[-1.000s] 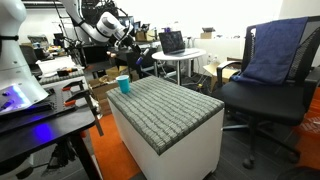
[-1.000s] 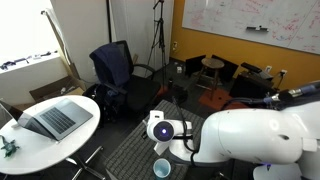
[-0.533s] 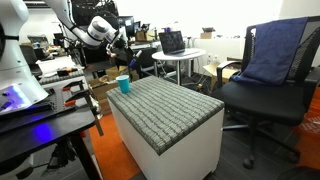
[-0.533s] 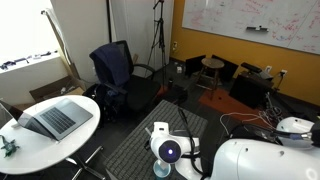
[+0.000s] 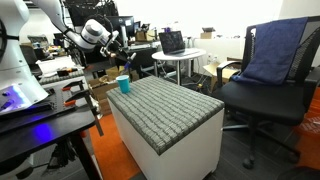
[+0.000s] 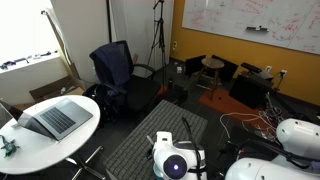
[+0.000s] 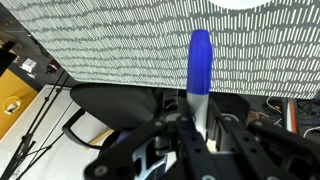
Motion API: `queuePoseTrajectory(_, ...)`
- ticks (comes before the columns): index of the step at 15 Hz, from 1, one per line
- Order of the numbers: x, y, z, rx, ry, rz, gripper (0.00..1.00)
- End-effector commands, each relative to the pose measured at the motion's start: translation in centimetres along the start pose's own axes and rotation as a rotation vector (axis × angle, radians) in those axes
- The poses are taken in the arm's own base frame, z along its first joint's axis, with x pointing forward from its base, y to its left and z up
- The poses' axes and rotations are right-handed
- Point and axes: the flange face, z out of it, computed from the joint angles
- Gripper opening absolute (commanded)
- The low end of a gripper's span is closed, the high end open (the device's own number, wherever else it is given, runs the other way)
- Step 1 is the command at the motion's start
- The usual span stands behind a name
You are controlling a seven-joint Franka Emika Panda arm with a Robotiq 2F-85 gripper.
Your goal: Pick up the pen from the table and put it in the light blue cup.
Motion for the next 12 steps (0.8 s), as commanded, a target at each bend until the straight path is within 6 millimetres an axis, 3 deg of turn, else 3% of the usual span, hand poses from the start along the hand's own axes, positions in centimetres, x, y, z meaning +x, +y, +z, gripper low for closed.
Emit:
queuePoseTrajectory(1,-1.5,0.0,-0.4,0.008,0.022,0.023,0.05)
queuePoseTrajectory(12,-4.5,-1.5,1.1,0.016,0.038,0.047,0.05)
